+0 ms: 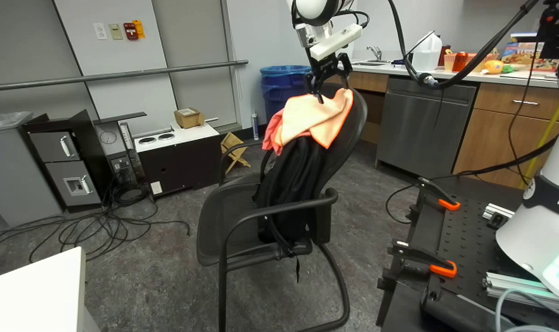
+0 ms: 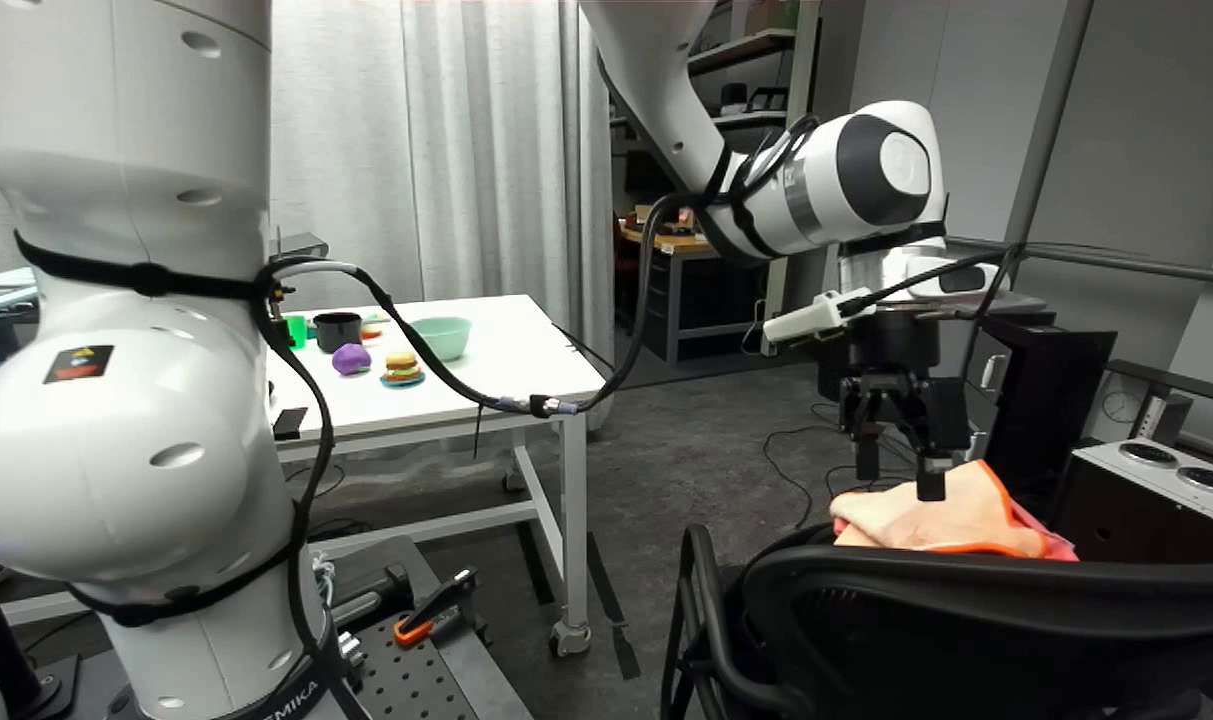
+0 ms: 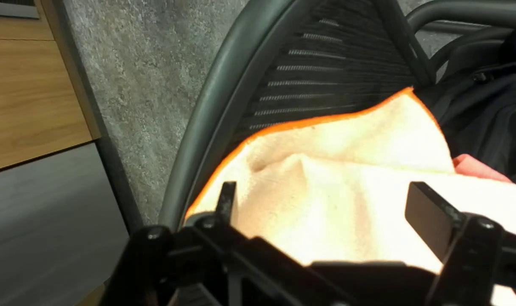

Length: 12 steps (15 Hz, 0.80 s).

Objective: Take the towel and the shirt off the bag and put them on the back of the chair

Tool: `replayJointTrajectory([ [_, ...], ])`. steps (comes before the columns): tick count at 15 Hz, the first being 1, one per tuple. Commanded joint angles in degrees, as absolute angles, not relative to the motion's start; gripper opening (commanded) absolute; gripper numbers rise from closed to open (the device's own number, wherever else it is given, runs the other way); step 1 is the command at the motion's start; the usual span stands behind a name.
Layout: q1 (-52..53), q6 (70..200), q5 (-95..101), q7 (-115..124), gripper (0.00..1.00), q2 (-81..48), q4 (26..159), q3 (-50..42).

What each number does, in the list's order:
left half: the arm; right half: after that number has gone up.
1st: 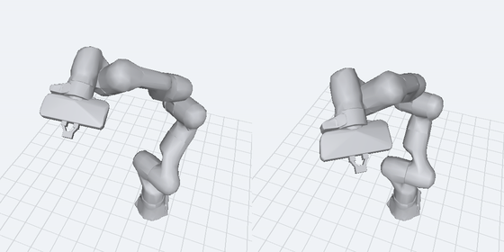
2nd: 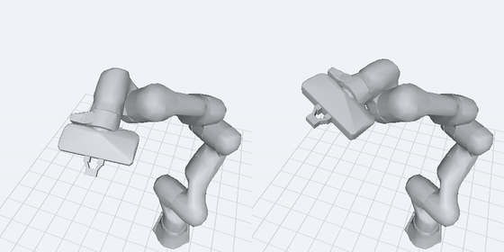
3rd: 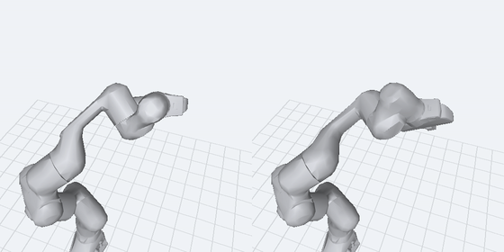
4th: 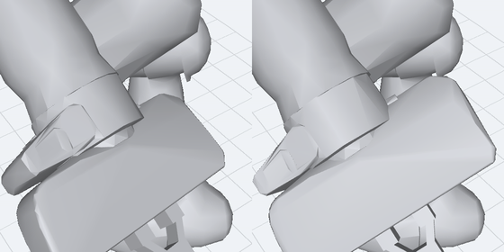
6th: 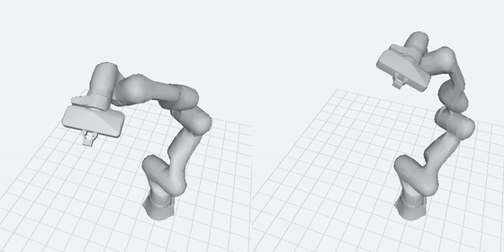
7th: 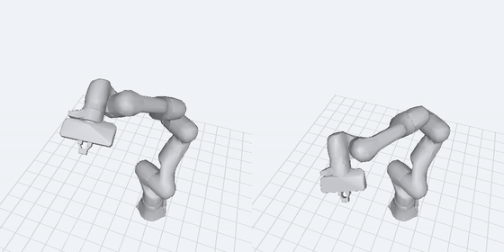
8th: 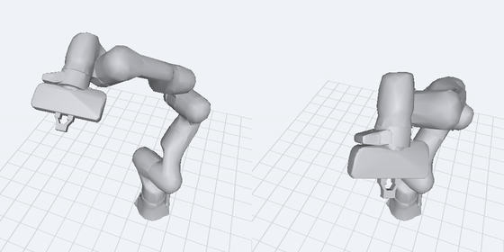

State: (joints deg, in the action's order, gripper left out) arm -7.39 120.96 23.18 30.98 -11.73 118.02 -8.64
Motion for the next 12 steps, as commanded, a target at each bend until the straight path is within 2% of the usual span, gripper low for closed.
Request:
replayJointTrajectory([
  [1,-6.9,121.4,24.5,32.0,1.00,-15.3,114.6,-11.1],
  [8,-6.7,121.5,24.5,32.1,1.00,-18.8,112.7,-13.7],
  [9,-6.7,121.6,24.5,32.1,0.78,-19.1,112.5,-13.8],
  [10,-6.6,121.6,24.4,32.1,0.74,-19.3,112.3,-14.0],
  [12,-6.5,121.5,24.3,32.2,0.59,-19.4,111.9,-14.0],
])
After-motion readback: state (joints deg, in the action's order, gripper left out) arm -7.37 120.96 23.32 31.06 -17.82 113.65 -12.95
